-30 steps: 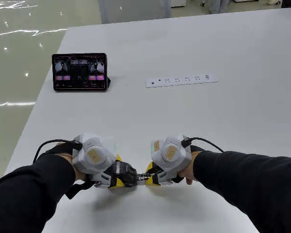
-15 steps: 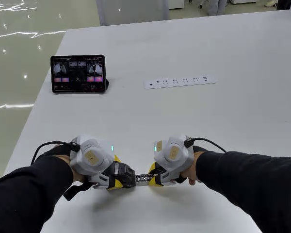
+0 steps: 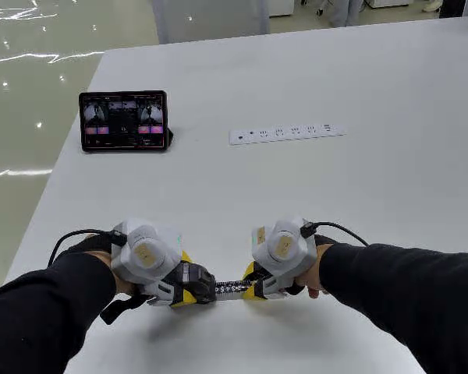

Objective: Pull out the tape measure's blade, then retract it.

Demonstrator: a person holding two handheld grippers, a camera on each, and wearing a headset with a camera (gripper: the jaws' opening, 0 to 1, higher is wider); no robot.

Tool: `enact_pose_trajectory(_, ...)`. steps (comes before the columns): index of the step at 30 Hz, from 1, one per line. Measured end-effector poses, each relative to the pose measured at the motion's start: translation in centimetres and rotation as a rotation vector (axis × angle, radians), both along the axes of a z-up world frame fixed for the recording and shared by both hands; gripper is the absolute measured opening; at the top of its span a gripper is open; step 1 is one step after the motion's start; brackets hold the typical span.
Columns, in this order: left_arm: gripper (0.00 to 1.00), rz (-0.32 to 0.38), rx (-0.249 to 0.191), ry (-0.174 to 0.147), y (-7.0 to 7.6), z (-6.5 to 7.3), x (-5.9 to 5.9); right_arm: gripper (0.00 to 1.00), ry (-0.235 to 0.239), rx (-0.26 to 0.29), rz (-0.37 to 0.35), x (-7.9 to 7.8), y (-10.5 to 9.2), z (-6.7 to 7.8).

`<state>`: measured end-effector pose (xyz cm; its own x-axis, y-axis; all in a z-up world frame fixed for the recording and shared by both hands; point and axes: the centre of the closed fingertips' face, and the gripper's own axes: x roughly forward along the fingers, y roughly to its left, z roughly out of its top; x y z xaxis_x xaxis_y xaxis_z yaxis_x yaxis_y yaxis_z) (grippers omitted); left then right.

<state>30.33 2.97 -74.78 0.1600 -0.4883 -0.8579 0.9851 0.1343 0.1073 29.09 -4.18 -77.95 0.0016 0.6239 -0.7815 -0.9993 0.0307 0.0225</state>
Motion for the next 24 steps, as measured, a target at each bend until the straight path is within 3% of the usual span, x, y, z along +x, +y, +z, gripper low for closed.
enact_pose_trajectory(24,0.31,0.006,-0.002,-0.004,0.0,0.0,0.0,0.1,0.004,0.0,-0.023,0.2,-1.7,-0.1)
